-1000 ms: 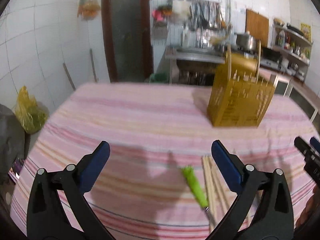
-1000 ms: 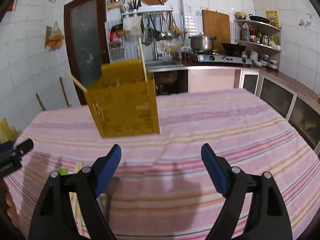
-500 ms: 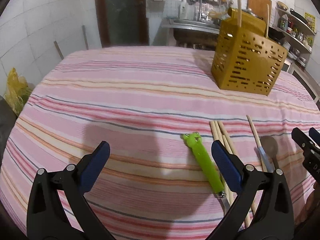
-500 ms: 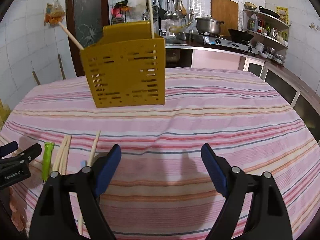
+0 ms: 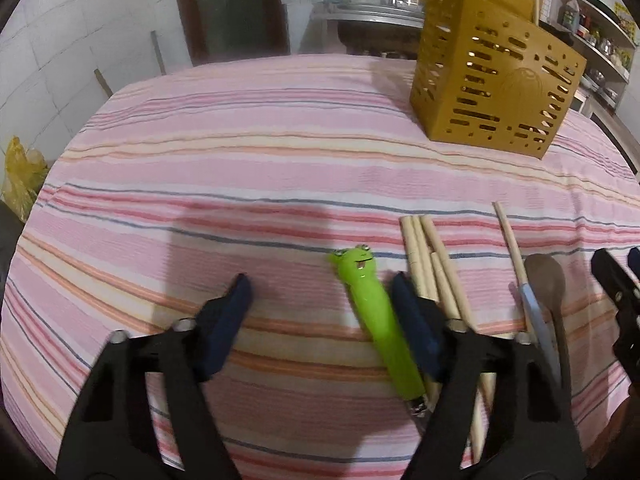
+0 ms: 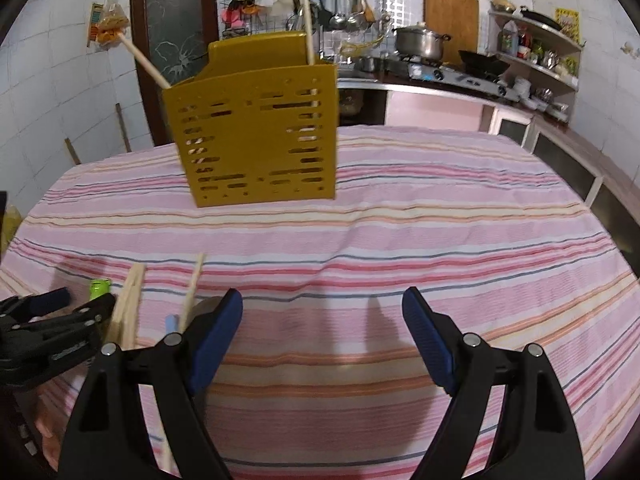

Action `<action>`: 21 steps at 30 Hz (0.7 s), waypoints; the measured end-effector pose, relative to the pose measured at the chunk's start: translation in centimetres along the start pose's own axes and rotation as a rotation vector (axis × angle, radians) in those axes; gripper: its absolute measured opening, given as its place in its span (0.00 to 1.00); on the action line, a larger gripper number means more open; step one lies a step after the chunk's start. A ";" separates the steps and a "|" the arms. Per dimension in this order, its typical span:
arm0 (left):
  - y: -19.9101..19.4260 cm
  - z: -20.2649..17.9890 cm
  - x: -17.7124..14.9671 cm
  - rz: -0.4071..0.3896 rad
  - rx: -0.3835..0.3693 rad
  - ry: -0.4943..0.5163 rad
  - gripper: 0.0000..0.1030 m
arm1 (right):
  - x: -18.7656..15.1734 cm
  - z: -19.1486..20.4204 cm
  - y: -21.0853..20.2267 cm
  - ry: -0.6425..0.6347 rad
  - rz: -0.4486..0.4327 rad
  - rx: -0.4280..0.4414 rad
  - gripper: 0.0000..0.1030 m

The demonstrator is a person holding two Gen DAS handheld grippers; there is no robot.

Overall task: Organize utensils
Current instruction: 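Grasp the green frog-handled fork with the left tool while the right tool grasps the dark spoon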

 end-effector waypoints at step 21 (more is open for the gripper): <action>-0.1 0.3 0.5 0.014 -0.052 0.109 0.21 | -1.5 5.0 1.8 -0.149 0.134 0.041 0.62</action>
Point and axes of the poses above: each gripper's, at about its wrist camera, not at the fingertips, and y roughly the way its jaws point, z to its left, x to its top, the point moved 6 cm from there along y, roughly the way its jaws point, and after that the axes turned 7 degrees about -y, right-handed, at the moved point
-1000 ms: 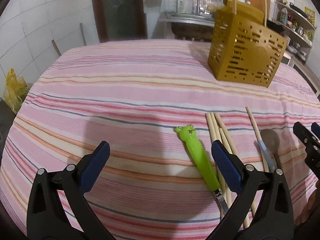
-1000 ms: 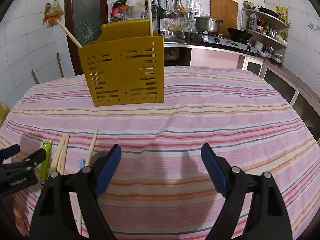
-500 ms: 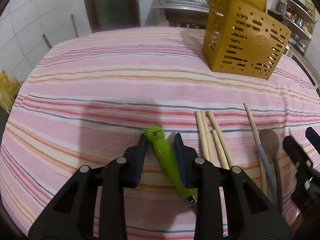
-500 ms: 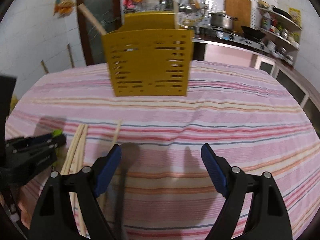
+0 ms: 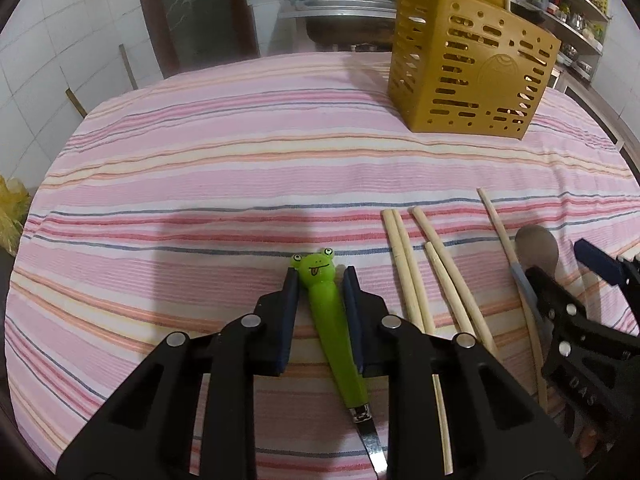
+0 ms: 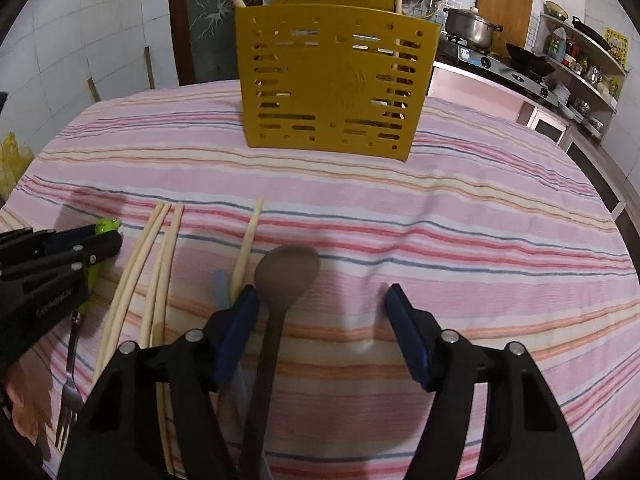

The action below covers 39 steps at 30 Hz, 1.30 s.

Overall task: Organize utensils
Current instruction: 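Grasp the green frog-handled fork with the left tool while the right tool grasps the dark spoon, then lift the fork and spoon and carry both toward the yellow holder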

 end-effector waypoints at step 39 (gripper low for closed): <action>-2.1 -0.9 0.7 -0.097 -0.022 0.053 0.20 | 2.2 -2.2 0.4 0.158 -0.004 0.050 0.34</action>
Point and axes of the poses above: each gripper's, at about its wrist camera, not at the fingertips, and y roughly the way its jaws point, z to its left, x to its top, the point moved 6 cm from there along y, roughly the way its jaws point, and after that the axes turned 7 degrees about -y, right-handed, at the moved point
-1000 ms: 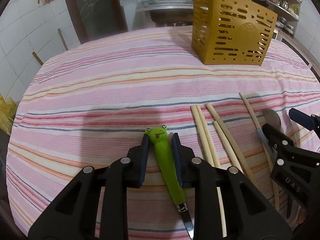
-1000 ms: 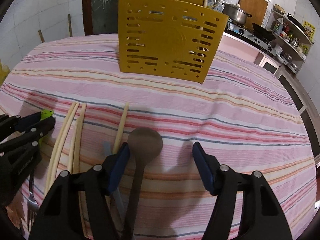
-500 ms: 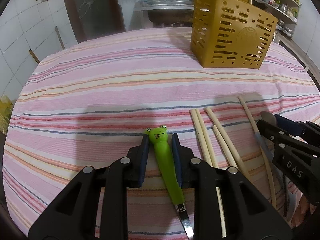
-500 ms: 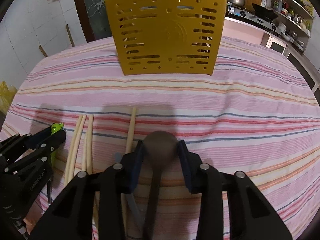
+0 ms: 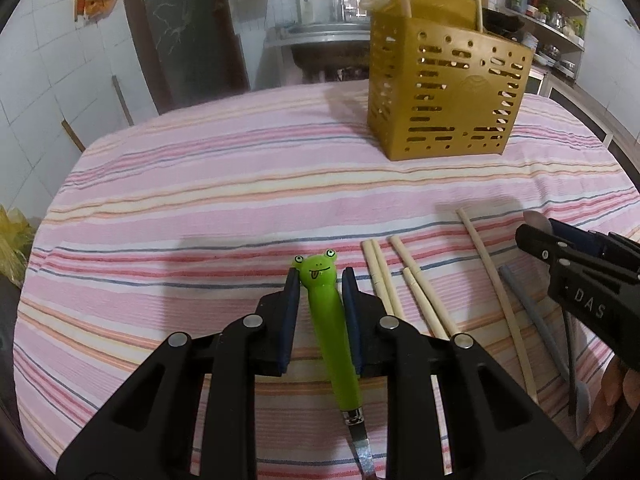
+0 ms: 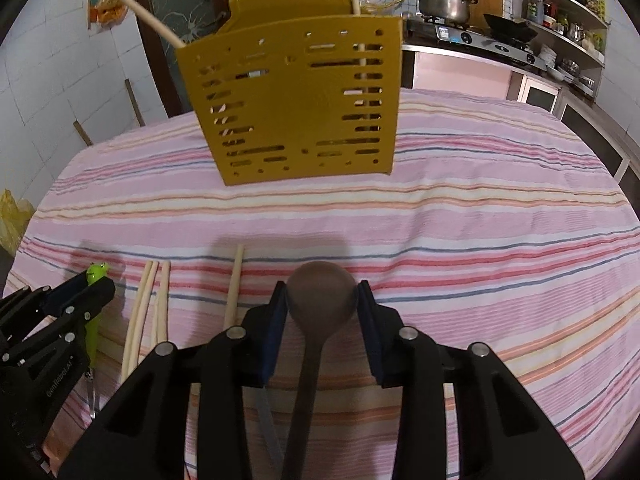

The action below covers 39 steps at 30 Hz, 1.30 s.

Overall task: Organize utensils
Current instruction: 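Lift the fork and spoon and carry both toward the yellow holder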

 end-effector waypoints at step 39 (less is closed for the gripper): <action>-15.2 -0.5 0.1 -0.402 -0.019 -0.012 0.17 | 0.9 -4.4 -15.1 -0.029 -0.532 -0.120 0.35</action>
Point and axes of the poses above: each gripper's, at about its wrist camera, not at the fingertips, and y roughly the way its jaws point, z to its left, x to its top, the point moved 6 cm from there along y, roughly the way its jaws point, and after that the axes turned 7 degrees about -y, right-handed, at the moved point
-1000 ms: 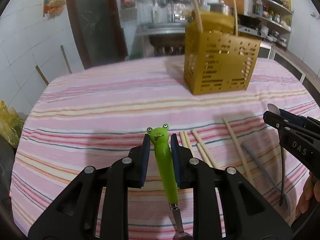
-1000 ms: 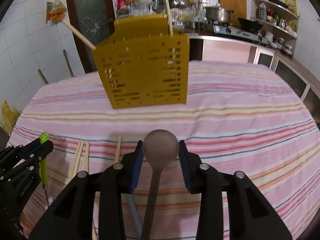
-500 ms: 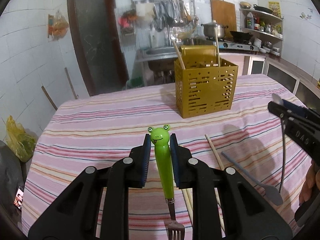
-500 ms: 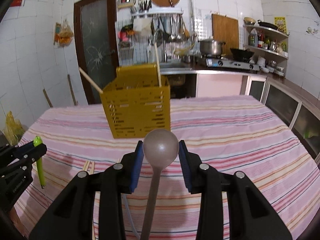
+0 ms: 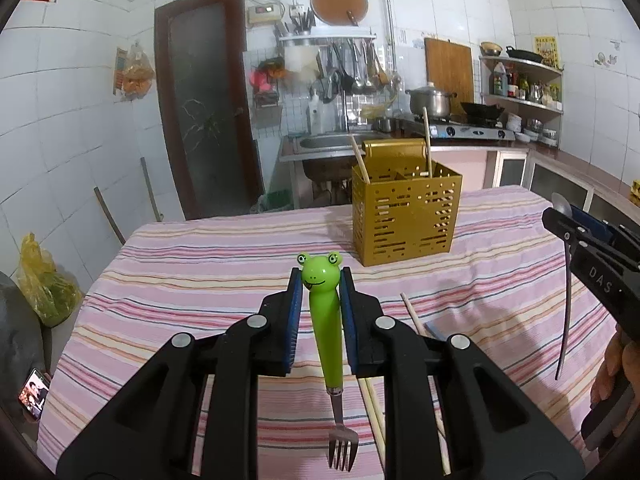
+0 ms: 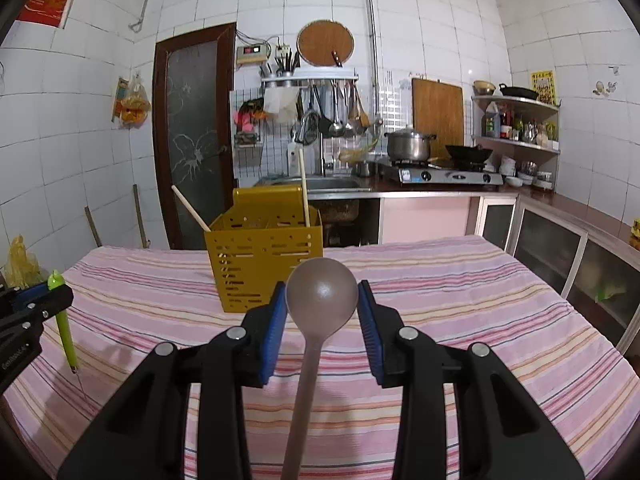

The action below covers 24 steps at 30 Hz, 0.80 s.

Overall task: Organize utensils
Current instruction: 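Lift the fork and spoon and carry both toward the yellow holder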

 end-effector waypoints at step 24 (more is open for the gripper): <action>-2.1 1.0 1.2 -0.078 0.001 -0.059 0.17 | 0.3 -0.1 -1.8 -0.011 -0.072 -0.012 0.35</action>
Point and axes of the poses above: each gripper's, at about its wrist camera, not at the fingertips, and y roughly the way its jaws point, z to its left, x to its top, the point moved 6 cm from there along y, roughly the way its jaws point, and after that the axes turned 7 degrees about -y, right-handed, at the moved point
